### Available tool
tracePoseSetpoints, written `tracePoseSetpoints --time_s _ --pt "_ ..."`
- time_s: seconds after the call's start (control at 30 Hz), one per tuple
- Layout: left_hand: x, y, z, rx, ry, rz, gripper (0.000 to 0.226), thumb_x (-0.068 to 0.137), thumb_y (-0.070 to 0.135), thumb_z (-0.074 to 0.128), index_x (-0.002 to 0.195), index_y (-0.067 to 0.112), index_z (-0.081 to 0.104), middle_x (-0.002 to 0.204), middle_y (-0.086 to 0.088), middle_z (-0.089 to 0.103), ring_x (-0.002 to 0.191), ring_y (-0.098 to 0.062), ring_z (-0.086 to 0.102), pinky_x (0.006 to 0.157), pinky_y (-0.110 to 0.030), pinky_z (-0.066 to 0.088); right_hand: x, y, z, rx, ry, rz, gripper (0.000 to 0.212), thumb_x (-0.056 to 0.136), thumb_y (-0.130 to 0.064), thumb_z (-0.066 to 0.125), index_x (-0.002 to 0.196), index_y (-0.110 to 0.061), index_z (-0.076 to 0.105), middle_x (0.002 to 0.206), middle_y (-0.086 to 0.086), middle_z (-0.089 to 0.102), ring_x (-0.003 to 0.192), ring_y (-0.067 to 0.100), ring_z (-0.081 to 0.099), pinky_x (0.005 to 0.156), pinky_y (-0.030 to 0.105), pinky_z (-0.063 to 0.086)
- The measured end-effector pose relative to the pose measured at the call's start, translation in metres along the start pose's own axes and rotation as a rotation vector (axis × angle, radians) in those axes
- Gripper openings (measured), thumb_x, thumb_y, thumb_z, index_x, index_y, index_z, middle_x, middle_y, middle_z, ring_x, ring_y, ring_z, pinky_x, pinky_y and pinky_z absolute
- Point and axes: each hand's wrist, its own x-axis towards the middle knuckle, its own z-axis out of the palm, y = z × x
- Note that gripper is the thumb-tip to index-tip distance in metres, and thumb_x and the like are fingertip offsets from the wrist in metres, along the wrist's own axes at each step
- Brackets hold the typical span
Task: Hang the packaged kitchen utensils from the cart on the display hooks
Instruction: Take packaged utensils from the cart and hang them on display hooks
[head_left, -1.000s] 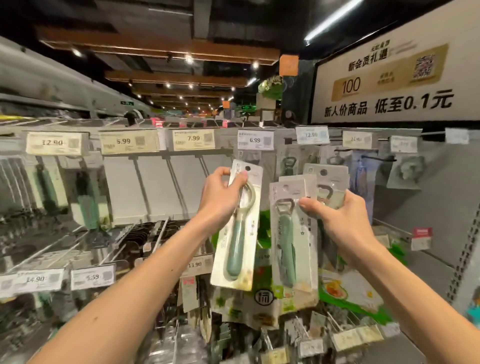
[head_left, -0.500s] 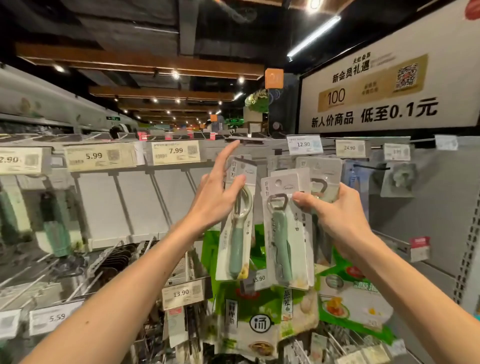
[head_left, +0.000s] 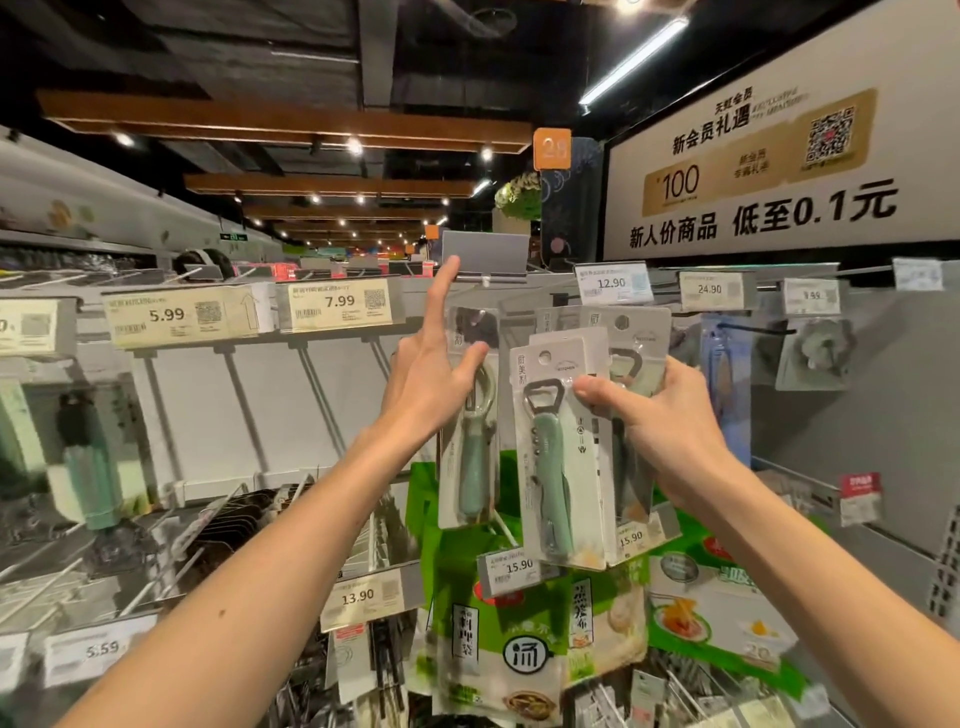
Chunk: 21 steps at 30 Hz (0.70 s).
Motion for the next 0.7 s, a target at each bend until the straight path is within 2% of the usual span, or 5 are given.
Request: tracePoseSetpoints --time_s 0.17,0.37,0.5,0.6,0.7 --pt "0.004 -0.005 0.001 0.281 0.052 0.048 0.100 0.089 0.036 0.072 0.156 0.034 -0.003 0.078 -0.008 0.061 0.059 -0.018 0.050 0.068 -0.040 0.057 0.003 0.005 0.000 -0.010 -0.014 0.017 0.034 0.078 -0.017 0.081 0.107 -0.009 0.066 0.090 0.004 0.078 0.085 0.019 0.076 0.088 0.048 0.057" --pt "0.003 0.001 0.003 0.441 0.048 0.050 0.104 0.090 0.042 0.068 0.153 0.030 -0.015 0.075 -0.007 0.064 0.057 -0.025 0.060 0.059 -0.043 0.058 0.000 0.011 -0.003 -0.012 -0.015 0.024 0.033 0.078 -0.015 0.081 0.107 -0.008 0.067 0.091 0.004 0.078 0.086 0.019 0.075 0.088 0.046 0.058" --pt "-0.007 0.015 -0.008 0.180 -0.038 0.135 0.077 0.094 0.031 0.061 0.155 0.021 0.014 0.058 0.002 0.059 0.050 -0.016 0.058 0.054 -0.031 0.052 -0.003 0.015 -0.012 -0.007 -0.010 0.024 0.030 0.079 -0.011 0.080 0.106 -0.007 0.068 0.091 0.004 0.078 0.085 0.019 0.075 0.086 0.044 0.059" --pt "-0.029 0.031 -0.010 0.076 -0.087 0.252 0.037 0.095 0.033 0.061 0.128 0.022 0.050 0.063 0.000 0.060 0.055 -0.014 0.059 0.057 -0.029 0.050 -0.002 0.018 -0.017 -0.003 0.000 0.014 0.030 0.078 -0.012 0.080 0.105 -0.007 0.068 0.089 0.004 0.078 0.086 0.020 0.075 0.086 0.044 0.059" --pt "-0.046 0.043 0.002 -0.067 -0.228 -0.013 0.049 0.086 0.061 0.061 0.120 0.027 0.051 0.085 0.006 0.064 0.070 -0.008 0.063 0.068 -0.029 0.054 -0.002 0.019 -0.017 0.007 0.005 -0.001 0.028 0.079 -0.012 0.080 0.103 -0.006 0.069 0.089 0.006 0.078 0.086 0.021 0.075 0.085 0.043 0.059"
